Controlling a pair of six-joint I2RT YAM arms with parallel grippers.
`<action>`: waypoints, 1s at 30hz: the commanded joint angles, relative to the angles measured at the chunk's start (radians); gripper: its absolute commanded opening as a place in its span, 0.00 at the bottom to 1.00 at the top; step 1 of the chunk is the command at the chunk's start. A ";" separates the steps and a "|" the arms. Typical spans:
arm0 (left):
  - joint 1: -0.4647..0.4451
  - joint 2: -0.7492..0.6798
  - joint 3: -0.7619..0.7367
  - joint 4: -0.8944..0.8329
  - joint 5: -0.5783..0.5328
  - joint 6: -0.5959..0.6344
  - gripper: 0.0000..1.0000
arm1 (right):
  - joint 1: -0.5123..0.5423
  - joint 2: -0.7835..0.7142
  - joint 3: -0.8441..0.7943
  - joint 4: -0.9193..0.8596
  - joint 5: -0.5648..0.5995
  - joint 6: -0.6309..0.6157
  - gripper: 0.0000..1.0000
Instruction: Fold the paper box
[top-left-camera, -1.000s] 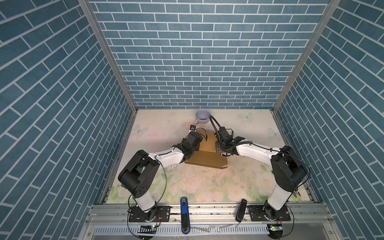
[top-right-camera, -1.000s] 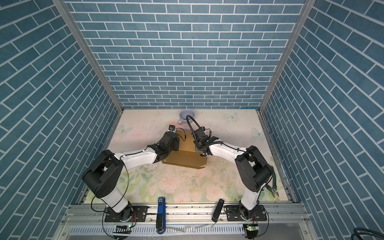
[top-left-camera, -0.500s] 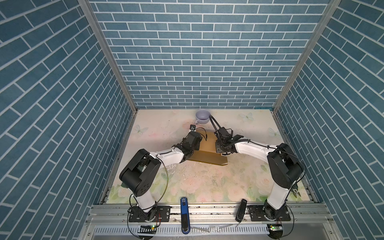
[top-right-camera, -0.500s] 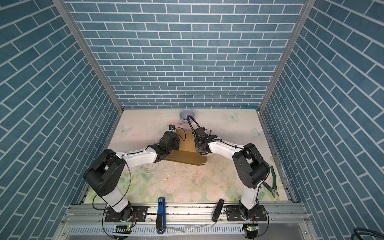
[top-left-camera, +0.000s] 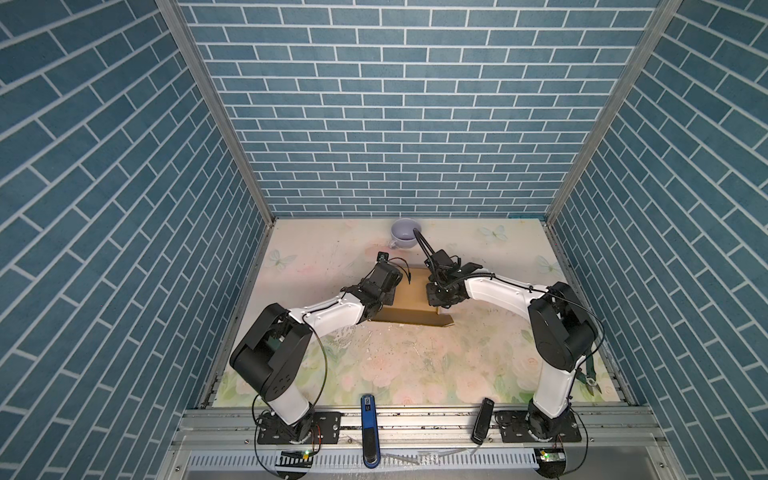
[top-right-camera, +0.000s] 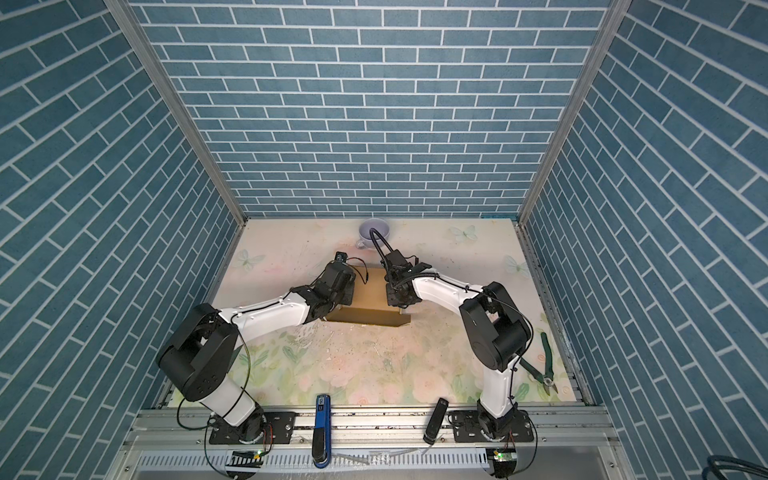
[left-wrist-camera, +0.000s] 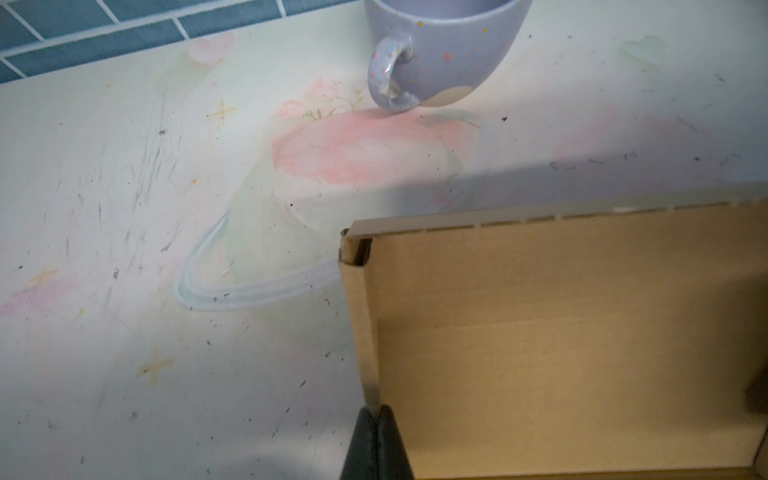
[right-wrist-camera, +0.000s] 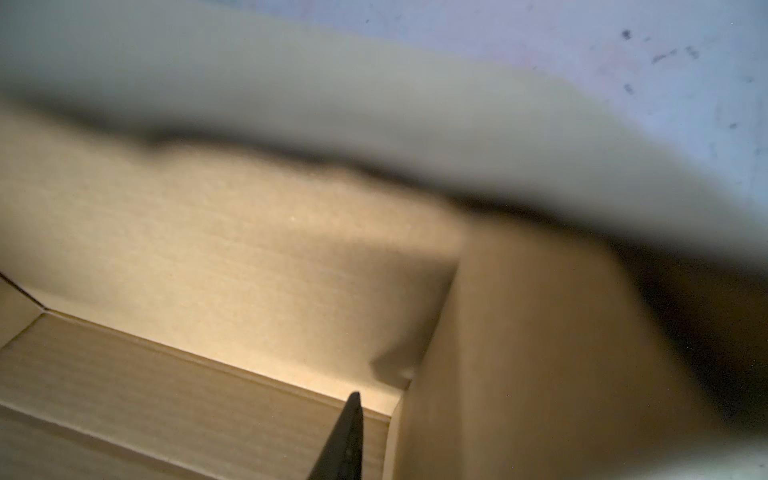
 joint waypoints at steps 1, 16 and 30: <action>-0.011 -0.012 0.006 -0.184 0.119 0.007 0.00 | 0.011 0.008 0.061 -0.010 -0.108 -0.012 0.27; 0.008 -0.054 0.070 -0.386 0.129 0.008 0.01 | 0.010 0.030 0.161 -0.142 -0.181 0.015 0.31; 0.070 -0.037 0.180 -0.429 0.149 0.039 0.05 | -0.022 0.050 0.243 -0.224 -0.210 0.015 0.34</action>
